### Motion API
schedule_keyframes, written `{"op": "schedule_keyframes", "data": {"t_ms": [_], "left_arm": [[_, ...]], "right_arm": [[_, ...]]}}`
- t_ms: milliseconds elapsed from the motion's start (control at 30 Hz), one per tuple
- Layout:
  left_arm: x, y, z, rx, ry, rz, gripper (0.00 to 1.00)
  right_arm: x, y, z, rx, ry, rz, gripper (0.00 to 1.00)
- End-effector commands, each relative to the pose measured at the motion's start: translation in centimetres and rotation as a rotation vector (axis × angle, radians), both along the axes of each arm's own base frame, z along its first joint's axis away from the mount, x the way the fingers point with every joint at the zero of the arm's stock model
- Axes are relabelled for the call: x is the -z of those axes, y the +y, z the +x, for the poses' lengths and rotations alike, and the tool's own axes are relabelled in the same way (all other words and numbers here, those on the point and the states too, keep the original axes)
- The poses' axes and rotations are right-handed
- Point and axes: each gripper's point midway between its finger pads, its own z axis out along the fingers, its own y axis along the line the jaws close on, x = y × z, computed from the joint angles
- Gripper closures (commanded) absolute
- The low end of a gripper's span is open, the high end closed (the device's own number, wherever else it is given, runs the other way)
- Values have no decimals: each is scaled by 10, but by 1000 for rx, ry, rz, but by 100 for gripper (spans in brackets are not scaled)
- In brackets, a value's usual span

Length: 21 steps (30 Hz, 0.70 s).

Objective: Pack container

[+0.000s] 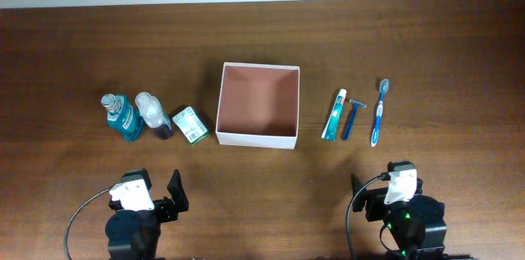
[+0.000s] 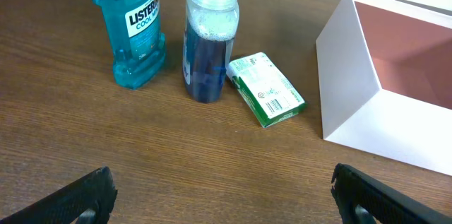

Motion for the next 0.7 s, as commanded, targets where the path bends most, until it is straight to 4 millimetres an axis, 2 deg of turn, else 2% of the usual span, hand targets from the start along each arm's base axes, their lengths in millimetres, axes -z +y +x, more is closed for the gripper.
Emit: {"op": "schedule_keyframes", "data": {"t_ms": [0,233,533,667], "left_arm": [[1,-3,1,21,-6,7,1],[1,-4,1,24,-6,5,1],[-4,-21,2,118,-27,-38,1],[-8,-22,3,123,-44,-38,1]], "right_arm": [[1,-1,0,9,-3,13,1],[1,-1,0,9,-3,13,1],[1,-1,0,9,-3,13,1],[1,-1,0,9,-3,13,1]]}}
